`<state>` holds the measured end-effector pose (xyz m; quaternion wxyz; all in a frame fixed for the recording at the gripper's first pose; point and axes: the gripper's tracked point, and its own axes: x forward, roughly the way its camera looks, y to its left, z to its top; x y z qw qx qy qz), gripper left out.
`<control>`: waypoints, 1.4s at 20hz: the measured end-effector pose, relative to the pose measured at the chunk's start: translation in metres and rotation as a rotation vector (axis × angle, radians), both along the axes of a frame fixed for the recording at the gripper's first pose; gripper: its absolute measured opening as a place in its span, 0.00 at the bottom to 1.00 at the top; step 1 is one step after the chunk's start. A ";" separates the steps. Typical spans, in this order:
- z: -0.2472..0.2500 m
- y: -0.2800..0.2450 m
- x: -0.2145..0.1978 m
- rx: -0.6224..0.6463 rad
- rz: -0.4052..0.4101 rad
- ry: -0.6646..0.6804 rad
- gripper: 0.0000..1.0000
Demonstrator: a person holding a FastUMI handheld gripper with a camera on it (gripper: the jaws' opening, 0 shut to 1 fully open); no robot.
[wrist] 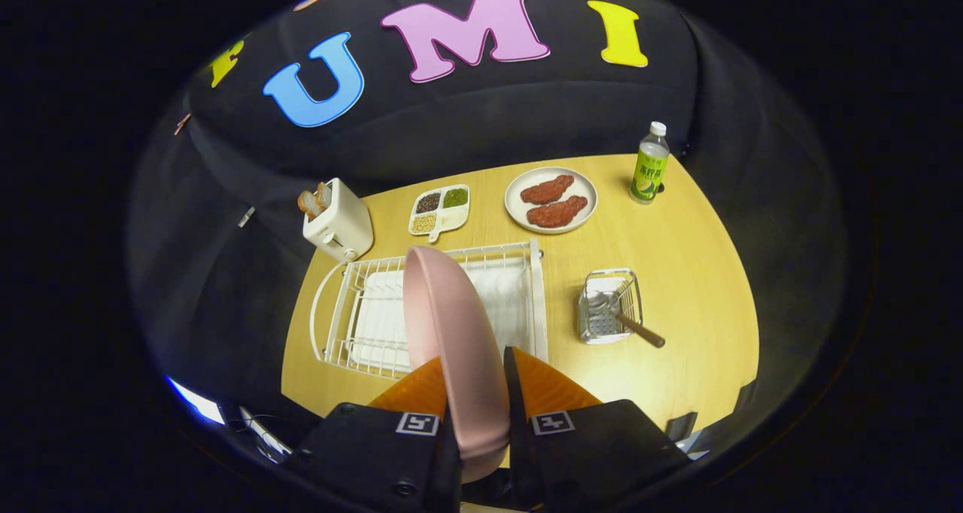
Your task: Take the plate from the dish rack, then take the spoon from the basket and place it into the plate.
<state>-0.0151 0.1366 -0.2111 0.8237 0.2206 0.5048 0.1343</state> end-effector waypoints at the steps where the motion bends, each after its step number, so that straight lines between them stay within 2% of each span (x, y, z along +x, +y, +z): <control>1: -0.004 0.001 -0.013 0.031 0.000 0.016 0.30; 7: -0.060 0.011 -0.097 0.127 0.002 0.148 0.30; 10: -0.095 0.026 -0.125 0.175 0.006 0.219 0.30; 17: -0.164 0.049 -0.141 0.218 -0.003 0.259 0.30; 21: -0.170 0.064 -0.146 0.345 -0.053 0.314 0.32; 23: -0.180 0.058 -0.147 0.318 -0.065 0.302 0.33; 24: -0.183 0.054 -0.147 0.298 -0.062 0.291 0.37; 25: -0.186 0.049 -0.147 0.278 -0.056 0.283 0.52; 28: -0.185 0.038 -0.141 0.268 -0.069 0.256 0.54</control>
